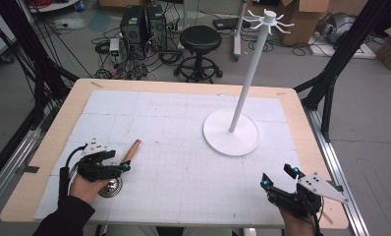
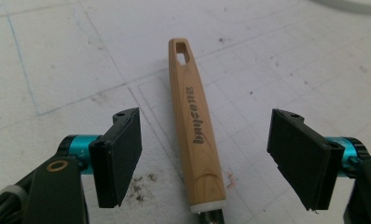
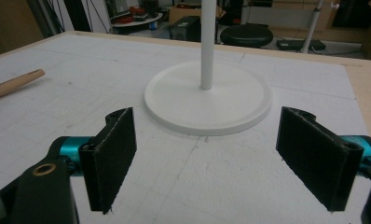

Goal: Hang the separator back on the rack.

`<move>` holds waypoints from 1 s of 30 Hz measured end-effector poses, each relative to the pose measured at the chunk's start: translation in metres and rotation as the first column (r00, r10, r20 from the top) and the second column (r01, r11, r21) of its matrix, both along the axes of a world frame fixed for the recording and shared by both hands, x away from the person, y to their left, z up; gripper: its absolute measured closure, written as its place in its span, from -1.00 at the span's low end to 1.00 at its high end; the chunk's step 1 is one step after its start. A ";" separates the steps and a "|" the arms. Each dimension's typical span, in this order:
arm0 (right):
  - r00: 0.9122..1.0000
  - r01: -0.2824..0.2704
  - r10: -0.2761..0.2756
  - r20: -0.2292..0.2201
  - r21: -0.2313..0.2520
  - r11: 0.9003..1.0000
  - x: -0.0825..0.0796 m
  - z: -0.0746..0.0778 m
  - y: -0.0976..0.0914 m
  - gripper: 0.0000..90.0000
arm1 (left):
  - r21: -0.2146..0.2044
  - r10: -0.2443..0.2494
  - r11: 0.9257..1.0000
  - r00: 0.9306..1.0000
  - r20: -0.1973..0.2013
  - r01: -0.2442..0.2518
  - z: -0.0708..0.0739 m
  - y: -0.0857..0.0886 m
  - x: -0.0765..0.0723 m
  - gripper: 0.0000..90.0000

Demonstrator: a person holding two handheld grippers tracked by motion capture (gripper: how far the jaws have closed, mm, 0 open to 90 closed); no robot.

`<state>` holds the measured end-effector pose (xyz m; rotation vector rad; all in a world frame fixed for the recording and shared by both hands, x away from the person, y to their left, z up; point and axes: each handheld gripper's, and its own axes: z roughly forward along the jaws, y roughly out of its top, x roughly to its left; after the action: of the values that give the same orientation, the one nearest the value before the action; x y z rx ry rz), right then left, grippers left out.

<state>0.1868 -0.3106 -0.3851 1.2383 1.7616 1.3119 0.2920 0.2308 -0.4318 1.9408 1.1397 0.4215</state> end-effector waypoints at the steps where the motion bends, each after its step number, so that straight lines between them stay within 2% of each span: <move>1: 1.000 -0.001 0.001 0.001 -0.001 1.000 0.000 0.000 0.000 -0.59 | 0.000 0.013 1.000 1.000 -0.017 -0.013 -0.004 -0.003 0.004 -0.41; 10: 1.000 0.002 -0.002 0.001 0.002 1.000 -0.001 0.000 -0.001 -0.59 | 0.064 0.048 0.997 0.997 -0.058 -0.045 -0.010 -0.009 0.010 -0.08; 14: 1.000 0.003 -0.003 0.001 0.000 1.000 -0.001 0.001 -0.001 -0.59 | 0.102 0.056 0.994 0.997 -0.050 -0.051 -0.010 -0.011 0.010 0.03; 18: 1.000 0.008 -0.008 -0.002 0.004 1.000 -0.001 0.001 -0.002 -0.59 | 0.115 0.045 0.993 0.997 -0.055 -0.038 -0.008 -0.011 0.009 0.26; 20: 1.000 0.012 -0.012 -0.002 0.003 1.000 -0.001 0.001 -0.003 -0.59 | 0.140 0.029 0.990 0.998 -0.061 -0.020 -0.007 -0.014 0.009 0.36; 22: 1.000 0.014 -0.014 -0.002 0.005 1.000 -0.001 0.001 -0.003 -0.59 | 0.142 0.027 0.990 0.998 -0.060 -0.018 -0.006 -0.015 0.009 0.41; 24: 1.000 0.013 -0.013 -0.002 0.004 1.000 -0.001 0.001 -0.003 -0.59 | 0.141 0.020 0.990 0.997 -0.076 -0.010 -0.005 -0.016 0.009 0.48; 30: 1.000 0.013 -0.013 -0.002 0.004 1.000 -0.001 0.001 -0.003 -0.59 | 0.146 0.017 0.989 0.996 -0.084 -0.005 -0.005 -0.016 0.010 0.49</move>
<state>0.1857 -0.3134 -0.3841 1.2521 1.7504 1.3077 0.3022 0.2145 -0.4366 2.0969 1.2037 0.4423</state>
